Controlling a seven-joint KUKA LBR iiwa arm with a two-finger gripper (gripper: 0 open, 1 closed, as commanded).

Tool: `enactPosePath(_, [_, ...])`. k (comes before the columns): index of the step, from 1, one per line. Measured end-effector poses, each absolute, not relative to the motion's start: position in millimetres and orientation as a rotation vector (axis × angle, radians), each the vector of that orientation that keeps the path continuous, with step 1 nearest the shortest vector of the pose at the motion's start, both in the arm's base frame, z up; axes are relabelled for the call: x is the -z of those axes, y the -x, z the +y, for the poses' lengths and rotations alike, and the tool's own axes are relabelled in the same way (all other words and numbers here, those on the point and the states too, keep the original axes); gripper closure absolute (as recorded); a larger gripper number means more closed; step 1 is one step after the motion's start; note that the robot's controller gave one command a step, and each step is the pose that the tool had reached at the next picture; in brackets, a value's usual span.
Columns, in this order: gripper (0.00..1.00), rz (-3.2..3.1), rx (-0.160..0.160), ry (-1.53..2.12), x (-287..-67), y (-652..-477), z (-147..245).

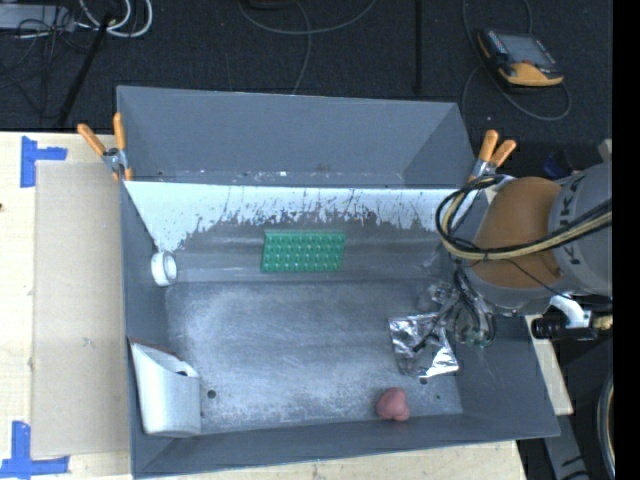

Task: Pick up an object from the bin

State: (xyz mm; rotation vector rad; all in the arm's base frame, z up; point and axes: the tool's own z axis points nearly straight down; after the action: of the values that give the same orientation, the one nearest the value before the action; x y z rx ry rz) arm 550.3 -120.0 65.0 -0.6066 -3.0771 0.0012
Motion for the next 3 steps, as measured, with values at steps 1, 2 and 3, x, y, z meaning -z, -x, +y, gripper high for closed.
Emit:
enactPosePath(1, [1.00, -3.082, 0.000, 0.608, -69.5, -551.4, -119.9])
enactPosePath(2, [0.00, -3.081, 0.000, 0.608, -69.4, -551.2, -119.9])
enactPosePath(3, [0.00, -3.026, 0.000, 0.818, -73.3, -469.1, -117.1])
